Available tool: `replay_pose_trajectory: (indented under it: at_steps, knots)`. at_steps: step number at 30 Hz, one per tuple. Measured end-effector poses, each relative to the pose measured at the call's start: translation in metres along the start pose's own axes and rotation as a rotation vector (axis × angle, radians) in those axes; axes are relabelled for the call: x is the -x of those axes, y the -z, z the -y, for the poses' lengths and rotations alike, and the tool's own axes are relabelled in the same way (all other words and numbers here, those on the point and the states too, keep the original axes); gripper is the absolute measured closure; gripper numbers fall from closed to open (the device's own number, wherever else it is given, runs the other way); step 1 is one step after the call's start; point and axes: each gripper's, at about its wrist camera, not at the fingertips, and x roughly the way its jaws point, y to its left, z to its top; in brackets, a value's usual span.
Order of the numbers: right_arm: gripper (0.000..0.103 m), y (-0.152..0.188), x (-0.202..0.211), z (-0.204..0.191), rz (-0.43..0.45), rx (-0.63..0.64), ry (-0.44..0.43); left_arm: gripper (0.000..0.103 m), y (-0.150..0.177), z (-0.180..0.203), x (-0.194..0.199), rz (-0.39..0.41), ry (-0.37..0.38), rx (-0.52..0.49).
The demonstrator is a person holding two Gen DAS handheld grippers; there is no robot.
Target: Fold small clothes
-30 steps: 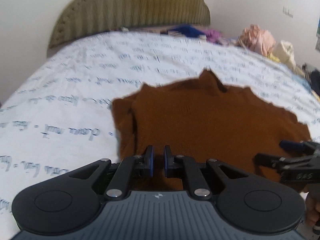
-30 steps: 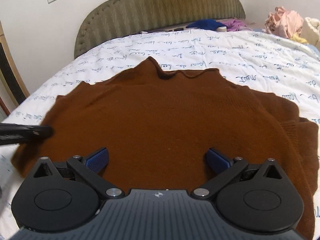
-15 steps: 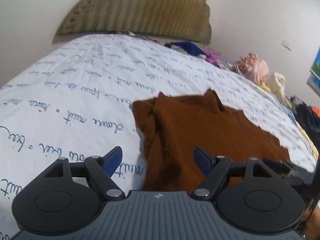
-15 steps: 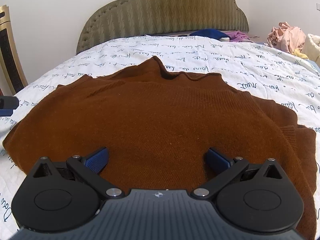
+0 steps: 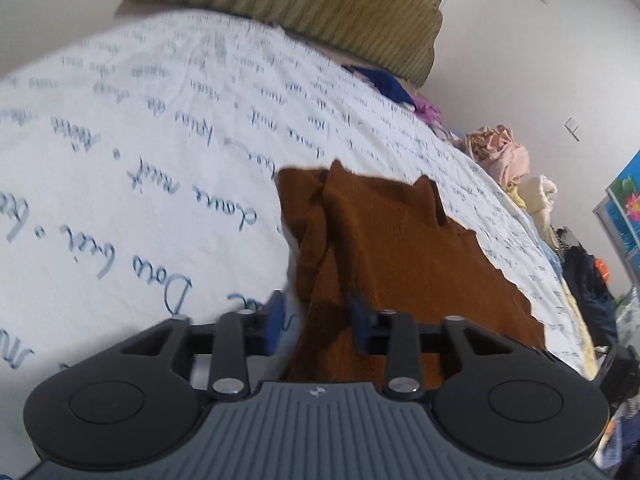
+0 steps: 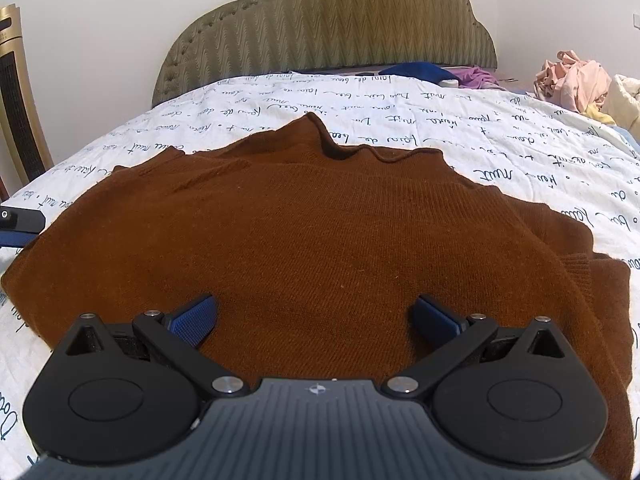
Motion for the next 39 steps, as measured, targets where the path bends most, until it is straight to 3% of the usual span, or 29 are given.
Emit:
replay_pose_trajectory:
  at_steps: [4,5,8,13,17,23,26,34,39]
  knots:
    - [0.0,0.0,0.0,0.0,0.0,0.0,0.0,0.089,0.007,0.003,-0.005,-0.029,0.0,-0.015]
    - [0.0,0.0,0.0,0.0,0.0,0.0,0.0,0.096,0.008,0.005,-0.003,-0.017,-0.006,-0.023]
    - [0.0,0.0,0.0,0.0,0.0,0.0,0.0,0.1,0.01,0.01,0.008,0.036,-0.043,-0.043]
    - [0.0,0.0,0.0,0.0,0.0,0.0,0.0,0.101,0.018,0.014,0.026,0.084,-0.107,-0.072]
    - [0.0,0.0,0.0,-0.001,-0.001,0.005,0.005,0.101,0.027,0.025,0.021,0.051,-0.187,-0.169]
    - [0.0,0.0,-0.001,-0.002,-0.007,0.009,0.008,0.099,0.023,0.052,0.026,0.112,-0.276,-0.29]
    - [0.0,0.001,-0.001,-0.004,-0.006,0.015,0.013,0.099,0.017,0.07,0.016,0.105,-0.344,-0.348]
    - [0.0,0.003,0.0,-0.003,0.006,0.012,0.009,0.098,0.018,0.09,-0.02,0.048,-0.457,-0.368]
    - [0.0,0.003,0.0,-0.004,0.006,0.014,0.011,0.098,0.015,0.088,-0.023,0.037,-0.474,-0.338]
